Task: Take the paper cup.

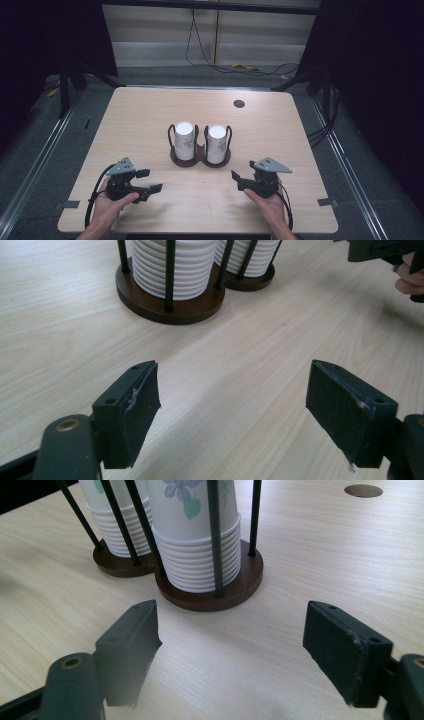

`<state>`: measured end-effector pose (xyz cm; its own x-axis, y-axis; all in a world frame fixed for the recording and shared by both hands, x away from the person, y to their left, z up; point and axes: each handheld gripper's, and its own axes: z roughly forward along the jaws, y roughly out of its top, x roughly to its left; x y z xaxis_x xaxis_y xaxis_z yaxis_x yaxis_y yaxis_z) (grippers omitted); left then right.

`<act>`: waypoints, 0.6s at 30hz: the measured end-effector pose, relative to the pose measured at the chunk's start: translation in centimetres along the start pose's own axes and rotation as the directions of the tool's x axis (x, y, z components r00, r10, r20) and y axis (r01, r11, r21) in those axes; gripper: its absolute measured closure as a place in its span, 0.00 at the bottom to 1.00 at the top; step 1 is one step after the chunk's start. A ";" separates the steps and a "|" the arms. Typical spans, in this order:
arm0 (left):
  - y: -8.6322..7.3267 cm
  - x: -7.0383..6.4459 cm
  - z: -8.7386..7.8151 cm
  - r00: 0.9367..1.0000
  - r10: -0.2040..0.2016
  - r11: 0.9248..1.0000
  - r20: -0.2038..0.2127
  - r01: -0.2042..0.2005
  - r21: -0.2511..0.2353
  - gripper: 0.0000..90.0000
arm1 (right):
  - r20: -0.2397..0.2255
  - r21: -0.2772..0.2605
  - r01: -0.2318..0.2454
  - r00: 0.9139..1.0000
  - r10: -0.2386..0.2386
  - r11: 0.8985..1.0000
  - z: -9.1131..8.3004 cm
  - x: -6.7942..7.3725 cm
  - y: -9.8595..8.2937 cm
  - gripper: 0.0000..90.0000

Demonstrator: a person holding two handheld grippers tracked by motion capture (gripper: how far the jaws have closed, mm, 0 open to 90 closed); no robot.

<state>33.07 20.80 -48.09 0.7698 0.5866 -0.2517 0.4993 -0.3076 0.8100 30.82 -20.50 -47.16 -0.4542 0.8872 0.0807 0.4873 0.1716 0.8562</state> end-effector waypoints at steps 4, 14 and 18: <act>0.2 -0.4 0.2 1.000 0.016 1.000 0.014 -0.016 -0.003 0.23 | -0.038 0.026 -0.016 0.999 0.017 1.000 0.4 0.2 0.0 0.25; 0.4 0.0 0.7 0.999 0.009 1.000 0.047 -0.009 -0.001 0.22 | -0.087 0.037 -0.036 0.995 0.039 0.999 0.2 0.1 0.0 0.31; 0.4 0.1 0.8 0.999 0.012 1.000 0.045 -0.012 -0.004 0.22 | -0.120 0.039 -0.031 0.992 0.035 0.999 0.2 0.0 0.2 0.29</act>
<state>33.63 20.15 -48.23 0.7930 0.5484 -0.2655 0.4882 -0.3112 0.8153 31.07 -20.36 -47.06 -0.5231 0.8349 0.1713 0.5295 0.1609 0.8329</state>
